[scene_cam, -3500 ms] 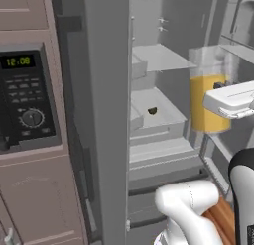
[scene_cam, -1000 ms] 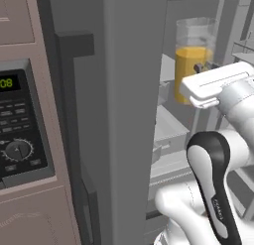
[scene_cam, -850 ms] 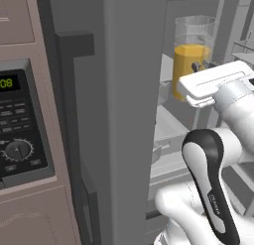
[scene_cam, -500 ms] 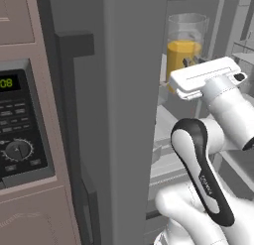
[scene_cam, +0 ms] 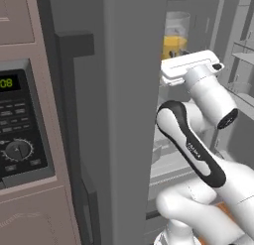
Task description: Move the kiwi and jam from the top shelf to the second highest shelf to make space. Then, place the pitcher from the counter on the cleared top shelf.
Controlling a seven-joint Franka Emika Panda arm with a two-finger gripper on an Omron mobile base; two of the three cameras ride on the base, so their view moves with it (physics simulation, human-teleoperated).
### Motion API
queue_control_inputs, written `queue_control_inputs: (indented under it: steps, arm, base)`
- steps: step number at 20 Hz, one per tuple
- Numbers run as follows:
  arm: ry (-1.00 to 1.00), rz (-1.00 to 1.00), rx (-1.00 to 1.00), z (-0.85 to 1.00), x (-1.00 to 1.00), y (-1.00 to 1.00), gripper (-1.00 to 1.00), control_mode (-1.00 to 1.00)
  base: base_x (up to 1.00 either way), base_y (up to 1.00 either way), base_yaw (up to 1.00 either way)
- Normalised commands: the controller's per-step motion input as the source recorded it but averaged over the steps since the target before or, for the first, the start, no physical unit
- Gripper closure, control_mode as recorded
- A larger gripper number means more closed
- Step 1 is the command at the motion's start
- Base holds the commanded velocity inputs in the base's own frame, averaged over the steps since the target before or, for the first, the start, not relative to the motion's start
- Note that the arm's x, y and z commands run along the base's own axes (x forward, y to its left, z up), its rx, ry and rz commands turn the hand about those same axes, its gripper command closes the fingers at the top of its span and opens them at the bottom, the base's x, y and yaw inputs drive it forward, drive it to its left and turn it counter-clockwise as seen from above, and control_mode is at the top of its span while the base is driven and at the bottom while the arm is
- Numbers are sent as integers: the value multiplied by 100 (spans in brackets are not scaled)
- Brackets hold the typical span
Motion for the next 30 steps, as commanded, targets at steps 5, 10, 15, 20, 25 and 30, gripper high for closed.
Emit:
queue_control_inputs:
  steps: [5, 10, 15, 20, 25, 30]
  arm:
    - [0, 1, 0, -19, 72, 0, 100, -100]
    - [0, 4, 0, -30, 71, 0, 100, -100]
    - [0, 3, 0, -31, 62, 0, 100, -100]
    - [0, 1, 0, -25, 57, 3, 100, -100]
    - [0, 0, 0, -15, 59, 21, 100, -100]
    - [0, 0, 0, -8, 66, 38, 100, -100]
  base:
    - [0, 0, 0]
    - [0, 0, 0]
    - [0, 0, 0]
    - [0, 0, 0]
    - [0, 0, 0]
    - [0, 0, 0]
